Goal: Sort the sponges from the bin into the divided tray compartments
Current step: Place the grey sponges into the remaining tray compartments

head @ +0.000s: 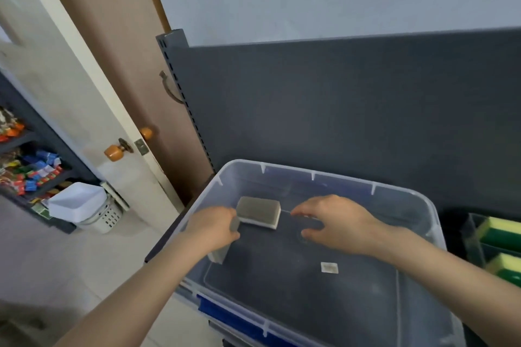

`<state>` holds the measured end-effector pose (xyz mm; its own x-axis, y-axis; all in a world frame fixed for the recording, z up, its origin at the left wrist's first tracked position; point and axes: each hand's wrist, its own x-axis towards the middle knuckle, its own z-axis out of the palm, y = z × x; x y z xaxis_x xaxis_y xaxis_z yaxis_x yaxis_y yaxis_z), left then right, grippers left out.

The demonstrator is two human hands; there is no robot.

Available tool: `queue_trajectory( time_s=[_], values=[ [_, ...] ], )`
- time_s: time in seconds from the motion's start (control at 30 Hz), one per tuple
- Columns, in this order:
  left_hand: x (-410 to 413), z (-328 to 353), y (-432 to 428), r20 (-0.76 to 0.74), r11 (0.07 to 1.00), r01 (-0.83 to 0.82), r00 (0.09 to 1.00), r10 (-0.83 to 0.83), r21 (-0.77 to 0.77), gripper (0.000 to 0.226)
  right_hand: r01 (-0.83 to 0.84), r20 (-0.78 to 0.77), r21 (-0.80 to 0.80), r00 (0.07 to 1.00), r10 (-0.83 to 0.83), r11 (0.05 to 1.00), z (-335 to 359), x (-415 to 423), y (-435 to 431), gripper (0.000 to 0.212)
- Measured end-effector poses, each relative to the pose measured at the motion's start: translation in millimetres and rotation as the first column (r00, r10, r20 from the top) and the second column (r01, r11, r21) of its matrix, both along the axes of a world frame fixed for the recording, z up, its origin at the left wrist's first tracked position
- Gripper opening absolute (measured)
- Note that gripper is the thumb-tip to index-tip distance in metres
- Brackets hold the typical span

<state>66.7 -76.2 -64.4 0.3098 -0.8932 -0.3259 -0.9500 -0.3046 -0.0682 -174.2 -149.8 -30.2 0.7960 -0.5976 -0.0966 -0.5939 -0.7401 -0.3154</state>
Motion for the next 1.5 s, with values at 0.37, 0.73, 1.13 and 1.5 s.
queue_trajectory(
  time_s=[0.37, 0.73, 1.13, 1.5],
  values=[
    [37.2, 16.5, -30.6, -0.298, 0.97, 0.173, 0.929, -0.218, -0.172, 0.036, 0.124, -0.119, 0.089, 0.986, -0.113, 0.988, -31.8, 84.2, 4.7, 0.041],
    [55.8, 19.1, -64.3, -0.2, 0.903, 0.375, 0.888, -0.415, -0.209, 0.039, 0.15, -0.264, 0.025, 0.954, -0.138, 0.988, -76.8, 145.5, 33.9, 0.05],
    [40.7, 1.0, -79.7, -0.245, 0.903, 0.408, 0.869, -0.43, -0.137, 0.041, 0.176, -0.347, 0.107, 0.929, -0.129, 0.979, -75.3, 123.0, 52.4, 0.07],
    [27.0, -7.2, -73.8, -0.222, 0.912, 0.41, 0.891, -0.395, 0.026, 0.042, 0.318, -0.198, 0.182, 0.939, -0.282, 0.93, -51.5, 47.8, 37.0, 0.043]
  ],
)
